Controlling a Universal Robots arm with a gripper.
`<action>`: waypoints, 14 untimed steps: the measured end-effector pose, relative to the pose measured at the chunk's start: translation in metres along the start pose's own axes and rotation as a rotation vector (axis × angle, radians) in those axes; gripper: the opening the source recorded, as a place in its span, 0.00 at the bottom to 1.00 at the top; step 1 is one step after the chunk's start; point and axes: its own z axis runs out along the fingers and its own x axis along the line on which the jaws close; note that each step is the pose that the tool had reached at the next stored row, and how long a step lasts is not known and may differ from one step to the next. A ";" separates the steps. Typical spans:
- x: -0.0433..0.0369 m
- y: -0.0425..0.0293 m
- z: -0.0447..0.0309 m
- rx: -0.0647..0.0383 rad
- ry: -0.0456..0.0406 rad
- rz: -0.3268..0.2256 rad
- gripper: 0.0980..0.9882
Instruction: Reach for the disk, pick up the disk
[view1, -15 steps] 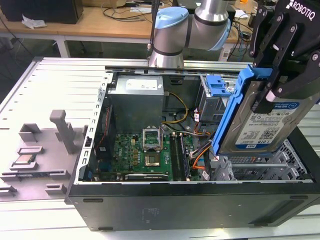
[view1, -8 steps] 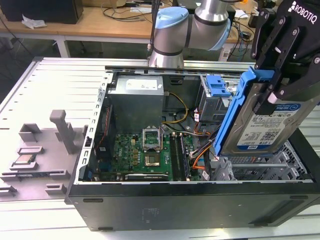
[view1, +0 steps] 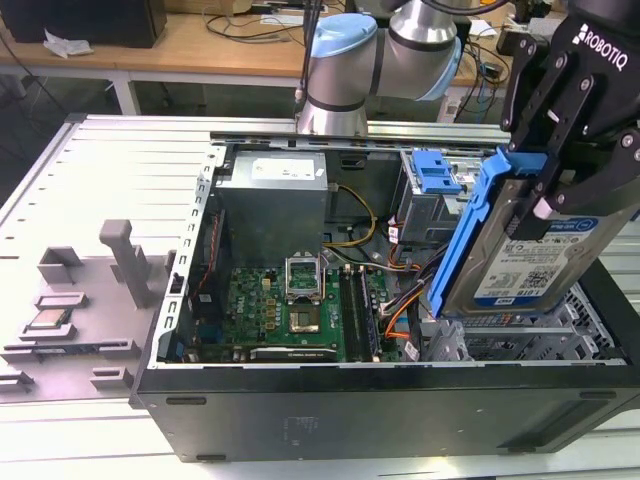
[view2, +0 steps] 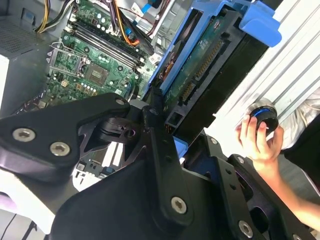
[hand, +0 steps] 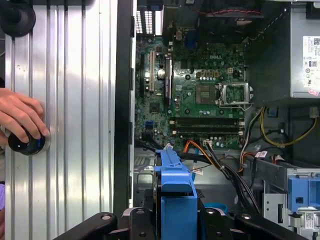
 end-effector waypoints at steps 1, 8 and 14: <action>0.0000 -0.0007 0.0012 0.000 -0.0001 0.000 0.30; -0.0008 -0.0143 0.0104 -0.003 -0.0001 0.006 0.30; -0.0039 -0.0270 0.0151 -0.005 -0.0002 0.007 0.30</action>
